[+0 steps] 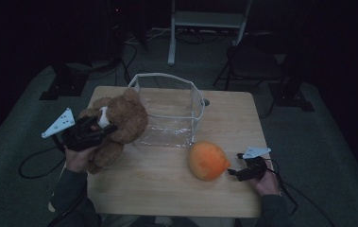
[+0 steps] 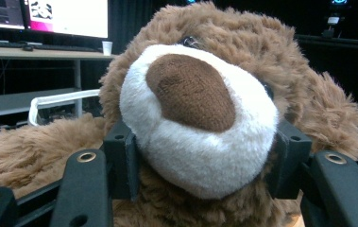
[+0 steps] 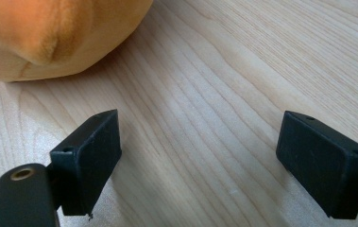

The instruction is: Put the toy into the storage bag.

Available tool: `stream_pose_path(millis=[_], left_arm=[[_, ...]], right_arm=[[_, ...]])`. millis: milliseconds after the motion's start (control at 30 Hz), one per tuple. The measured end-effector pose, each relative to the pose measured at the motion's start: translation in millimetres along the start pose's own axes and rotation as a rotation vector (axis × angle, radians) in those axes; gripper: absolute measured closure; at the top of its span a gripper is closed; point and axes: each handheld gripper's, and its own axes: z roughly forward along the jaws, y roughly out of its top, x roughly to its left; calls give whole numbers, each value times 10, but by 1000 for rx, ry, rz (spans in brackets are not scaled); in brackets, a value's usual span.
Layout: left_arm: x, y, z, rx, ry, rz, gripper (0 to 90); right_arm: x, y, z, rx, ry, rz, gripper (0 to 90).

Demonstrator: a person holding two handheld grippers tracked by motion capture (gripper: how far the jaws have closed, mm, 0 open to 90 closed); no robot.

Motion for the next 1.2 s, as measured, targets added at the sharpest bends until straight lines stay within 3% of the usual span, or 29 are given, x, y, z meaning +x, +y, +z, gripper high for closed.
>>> stream_pose_path(millis=[167,1200], left_arm=[[23,83,49,23,4,20,415],[111,443,259,14,0,68,414]], right_arm=[[0,0,0,0,0,0,139],[-1,0,-1,1,1,0,139]])
